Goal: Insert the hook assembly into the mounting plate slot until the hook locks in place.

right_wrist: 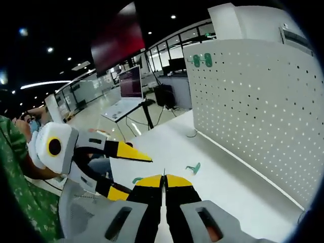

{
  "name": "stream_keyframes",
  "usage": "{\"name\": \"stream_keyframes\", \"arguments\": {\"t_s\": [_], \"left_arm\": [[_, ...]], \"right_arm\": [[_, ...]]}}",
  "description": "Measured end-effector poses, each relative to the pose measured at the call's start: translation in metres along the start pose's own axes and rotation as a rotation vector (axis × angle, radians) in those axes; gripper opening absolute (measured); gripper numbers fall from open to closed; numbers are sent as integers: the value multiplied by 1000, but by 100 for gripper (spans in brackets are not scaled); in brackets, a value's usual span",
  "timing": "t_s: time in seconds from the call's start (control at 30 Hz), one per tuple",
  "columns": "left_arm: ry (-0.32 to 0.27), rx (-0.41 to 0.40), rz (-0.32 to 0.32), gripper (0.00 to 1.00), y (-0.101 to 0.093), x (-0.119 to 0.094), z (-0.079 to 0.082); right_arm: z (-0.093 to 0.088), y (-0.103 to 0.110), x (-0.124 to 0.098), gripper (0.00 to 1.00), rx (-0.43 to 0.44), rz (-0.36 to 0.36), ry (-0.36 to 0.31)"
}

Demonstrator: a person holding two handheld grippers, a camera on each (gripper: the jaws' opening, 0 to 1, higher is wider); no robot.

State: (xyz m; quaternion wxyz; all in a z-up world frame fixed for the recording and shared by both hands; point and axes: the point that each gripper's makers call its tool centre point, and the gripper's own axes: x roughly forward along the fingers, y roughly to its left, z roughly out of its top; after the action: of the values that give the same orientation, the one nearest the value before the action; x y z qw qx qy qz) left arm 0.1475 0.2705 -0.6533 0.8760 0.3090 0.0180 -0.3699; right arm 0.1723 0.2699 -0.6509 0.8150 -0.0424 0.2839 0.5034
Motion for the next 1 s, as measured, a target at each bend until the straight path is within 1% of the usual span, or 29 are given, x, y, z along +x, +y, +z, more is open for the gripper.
{"name": "stream_keyframes", "arguments": {"t_s": [0.07, 0.17, 0.27, 0.33, 0.7, 0.87, 1.0], "left_arm": [[2, 22, 0, 28, -1, 0, 0], [12, 57, -5, 27, -4, 2, -1], [28, 116, -10, 24, -6, 4, -2], [36, 138, -12, 23, -7, 5, -3], [33, 144, -14, 15, -7, 3, -3], [30, 149, -22, 8, -11, 2, -3], [24, 138, -28, 9, -12, 2, -2]], "right_arm": [[0, 1, 0, 0, 9, 6, -1], [-3, 3, 0, 0, 6, 12, 14], [-5, 6, 1, 0, 5, 20, 28], [-5, 8, 1, 0, -3, 22, 32], [-9, 13, 2, 0, 1, 35, 56], [-9, 14, 2, 0, 17, 38, 60], [-11, 15, 2, 0, 14, 43, 73]]}}
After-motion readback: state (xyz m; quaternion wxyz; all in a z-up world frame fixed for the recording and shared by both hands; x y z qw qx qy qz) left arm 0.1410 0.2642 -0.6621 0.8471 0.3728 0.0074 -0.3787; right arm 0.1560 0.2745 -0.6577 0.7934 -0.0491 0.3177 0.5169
